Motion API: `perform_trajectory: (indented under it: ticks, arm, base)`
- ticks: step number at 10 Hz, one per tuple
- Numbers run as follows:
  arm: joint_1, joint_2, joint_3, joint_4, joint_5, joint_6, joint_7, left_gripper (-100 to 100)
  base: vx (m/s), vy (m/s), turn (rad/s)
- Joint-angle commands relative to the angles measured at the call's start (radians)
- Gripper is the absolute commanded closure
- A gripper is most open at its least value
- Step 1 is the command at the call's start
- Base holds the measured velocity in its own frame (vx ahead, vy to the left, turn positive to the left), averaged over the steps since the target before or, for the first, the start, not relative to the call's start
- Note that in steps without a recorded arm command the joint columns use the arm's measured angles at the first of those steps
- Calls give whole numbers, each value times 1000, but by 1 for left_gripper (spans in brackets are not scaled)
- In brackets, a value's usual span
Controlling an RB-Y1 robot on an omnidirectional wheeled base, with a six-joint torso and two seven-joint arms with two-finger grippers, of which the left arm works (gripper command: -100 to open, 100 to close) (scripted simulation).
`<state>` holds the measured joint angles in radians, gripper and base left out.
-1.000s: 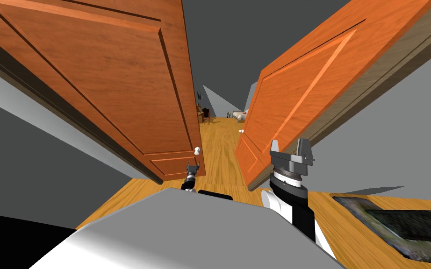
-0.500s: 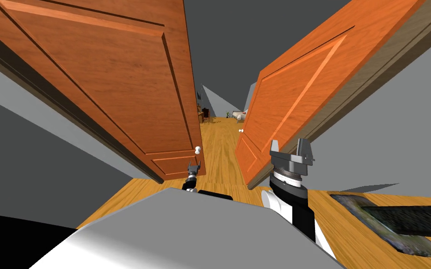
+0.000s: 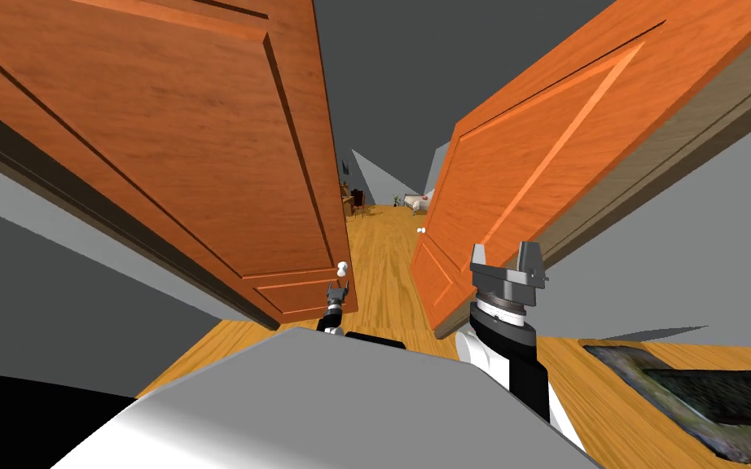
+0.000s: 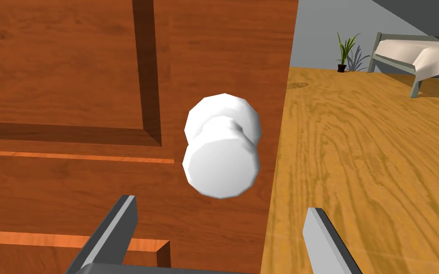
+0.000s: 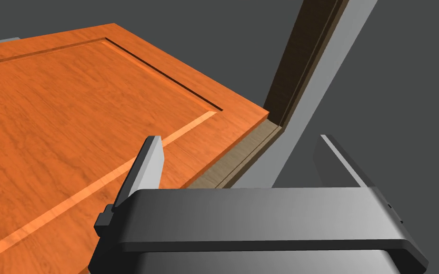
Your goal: Push the door open
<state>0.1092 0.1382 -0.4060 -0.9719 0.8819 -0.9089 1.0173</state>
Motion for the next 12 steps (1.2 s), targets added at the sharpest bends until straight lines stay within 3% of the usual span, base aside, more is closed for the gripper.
perform_trajectory:
  ticks: [1, 5, 6, 11, 12]
  arm:
    - [-4, 1, 6, 4, 2, 1, 2, -100]
    - [-10, 2, 12, 10, 3, 2, 5, -100]
    - [-10, 2, 12, 10, 3, 2, 5, 100]
    - [-10, 2, 12, 10, 3, 2, 5, 100]
    - [1, 0, 31, 7, 16, -2, -1, 100]
  base:
    - [197, 64, -29]
    - [150, 49, -19]
    - [-11, -2, -5]
    - [-14, -3, -1]
    - [96, 3, -92]
